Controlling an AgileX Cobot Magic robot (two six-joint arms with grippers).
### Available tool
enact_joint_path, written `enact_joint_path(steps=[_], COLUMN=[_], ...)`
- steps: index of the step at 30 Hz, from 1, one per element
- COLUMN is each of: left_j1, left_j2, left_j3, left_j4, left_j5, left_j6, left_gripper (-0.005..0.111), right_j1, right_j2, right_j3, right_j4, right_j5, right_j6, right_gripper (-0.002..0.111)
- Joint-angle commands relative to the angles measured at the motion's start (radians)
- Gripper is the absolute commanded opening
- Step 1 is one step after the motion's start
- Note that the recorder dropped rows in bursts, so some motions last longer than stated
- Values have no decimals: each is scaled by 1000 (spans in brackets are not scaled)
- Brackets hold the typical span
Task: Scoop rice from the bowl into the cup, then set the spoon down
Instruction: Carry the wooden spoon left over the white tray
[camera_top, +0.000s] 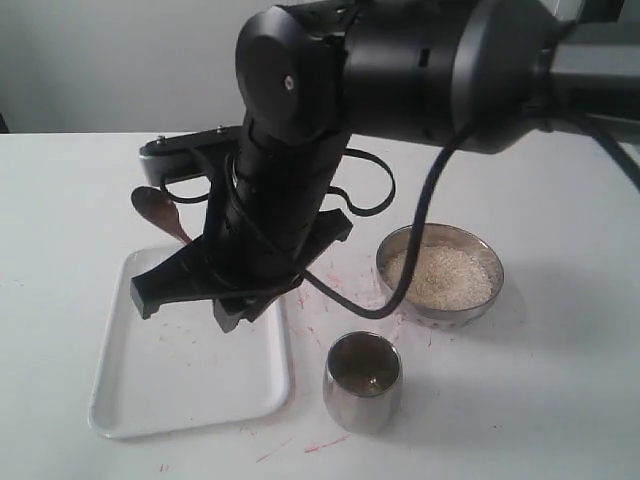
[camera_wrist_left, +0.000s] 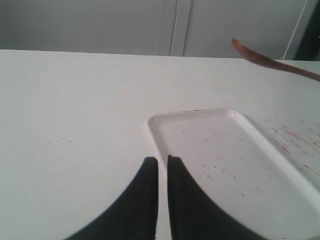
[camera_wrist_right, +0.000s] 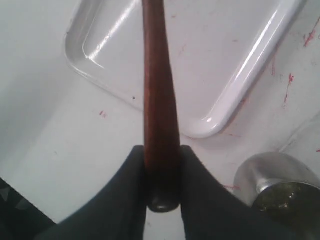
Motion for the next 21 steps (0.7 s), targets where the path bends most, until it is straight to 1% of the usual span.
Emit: enact_joint_path(steps=[1, 7, 21], left_j1=[-2, -2, -2], left_j2=[-4, -4, -4], left_j3=[-3, -3, -3], left_j4=[-9, -9, -9], left_j5=[-4, -4, -4], left_j6=[-2, -2, -2], left_gripper=[14, 14, 14], right_j1=[-4, -4, -4], right_j2=[43, 105, 228], right_j3=[-44, -79, -91], right_j4=[1, 1, 14], right_j5=[68, 114, 128], right_j6=[-45, -67, -96], right_gripper=[0, 0, 0])
